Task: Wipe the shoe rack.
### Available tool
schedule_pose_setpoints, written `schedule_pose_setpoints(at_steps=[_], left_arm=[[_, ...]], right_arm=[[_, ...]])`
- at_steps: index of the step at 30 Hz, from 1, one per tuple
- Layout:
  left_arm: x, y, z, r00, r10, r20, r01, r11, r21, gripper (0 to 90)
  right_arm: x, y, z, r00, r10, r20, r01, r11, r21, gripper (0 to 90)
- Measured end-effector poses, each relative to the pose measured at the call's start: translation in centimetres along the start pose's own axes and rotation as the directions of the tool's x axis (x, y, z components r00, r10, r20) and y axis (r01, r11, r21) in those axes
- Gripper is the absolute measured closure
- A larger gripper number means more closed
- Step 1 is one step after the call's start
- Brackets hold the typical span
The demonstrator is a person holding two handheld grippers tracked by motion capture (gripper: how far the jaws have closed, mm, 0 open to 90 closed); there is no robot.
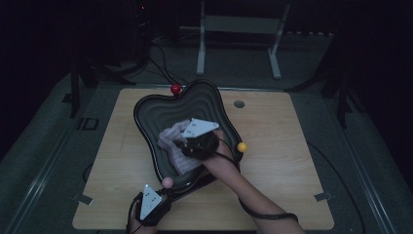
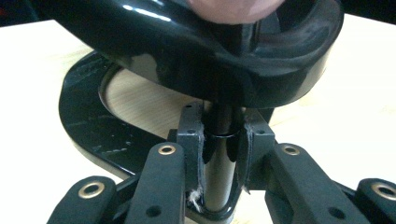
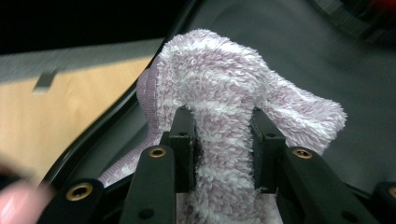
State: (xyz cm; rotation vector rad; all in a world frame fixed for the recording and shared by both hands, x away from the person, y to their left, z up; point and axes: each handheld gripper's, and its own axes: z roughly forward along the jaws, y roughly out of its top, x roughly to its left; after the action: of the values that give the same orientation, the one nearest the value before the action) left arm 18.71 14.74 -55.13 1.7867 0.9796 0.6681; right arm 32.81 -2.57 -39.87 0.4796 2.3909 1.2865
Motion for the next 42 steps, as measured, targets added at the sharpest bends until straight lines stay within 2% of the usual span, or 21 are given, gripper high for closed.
schedule_pose_setpoints(at_steps=[3, 8, 10, 12, 14, 19, 22, 24, 26, 30, 42], left_arm=[[0.1, -0.1, 0.0, 0.9998, -0.014, 0.011, 0.014, 0.9999, -0.004, 74.1], [0.2, -0.1, 0.0, 0.9996, -0.018, 0.020, 0.018, 0.9998, -0.004, 74.1], [0.3, 0.0, 0.0, 0.9997, -0.016, 0.021, 0.016, 0.9999, -0.001, 74.1], [0.3, -0.1, 0.0, 0.9995, -0.018, 0.025, 0.018, 0.9998, -0.002, 74.1], [0.3, -0.1, 0.0, 0.9995, -0.019, 0.024, 0.019, 0.9998, -0.002, 74.1], [0.3, 0.0, 0.0, 0.9995, -0.022, 0.024, 0.022, 0.9998, -0.001, 74.1], [0.4, -0.1, 0.0, 0.9993, -0.026, 0.026, 0.026, 0.9997, 0.000, 74.1], [0.3, 0.0, 0.0, 0.9995, -0.020, 0.026, 0.020, 0.9998, 0.002, 74.1], [0.3, 0.0, 0.0, 0.9996, -0.016, 0.024, 0.016, 0.9999, 0.003, 74.1], [0.3, 0.0, 0.0, 0.9996, -0.019, 0.022, 0.019, 0.9998, 0.003, 74.1], [0.3, 0.0, 0.0, 0.9996, -0.016, 0.021, 0.016, 0.9999, 0.003, 74.1]], right_arm=[[-1.2, 2.4, 0.6, 0.9998, 0.010, 0.020, -0.010, 0.999, -0.032, 67.3], [-2.6, 6.1, 2.0, 0.9988, 0.020, 0.044, -0.018, 0.999, -0.050, 67.3], [-3.1, 7.4, 3.0, 0.9979, 0.026, 0.059, -0.023, 0.999, -0.046, 67.2], [-3.3, 7.9, 3.5, 0.9976, 0.025, 0.065, -0.022, 0.999, -0.042, 67.3], [-3.6, 8.8, 5.3, 0.9952, 0.038, 0.090, -0.037, 0.999, -0.013, 67.2], [-2.9, 8.4, 8.3, 0.9943, 0.042, 0.098, -0.047, 0.998, 0.051, 66.3], [-2.2, 8.2, 8.8, 0.9959, 0.033, 0.084, -0.038, 0.998, 0.052, 65.7], [-1.8, 8.0, 8.9, 0.9969, 0.039, 0.068, -0.043, 0.998, 0.052, 65.7], [-1.6, 7.8, 8.7, 0.9974, 0.019, 0.070, -0.023, 0.998, 0.057, 65.7], [-1.4, 7.3, 8.4, 0.9982, 0.028, 0.053, -0.031, 0.998, 0.055, 65.8], [0.6, 4.2, 6.5, 0.9996, -0.027, -0.004, 0.027, 0.997, 0.069, 66.0]])
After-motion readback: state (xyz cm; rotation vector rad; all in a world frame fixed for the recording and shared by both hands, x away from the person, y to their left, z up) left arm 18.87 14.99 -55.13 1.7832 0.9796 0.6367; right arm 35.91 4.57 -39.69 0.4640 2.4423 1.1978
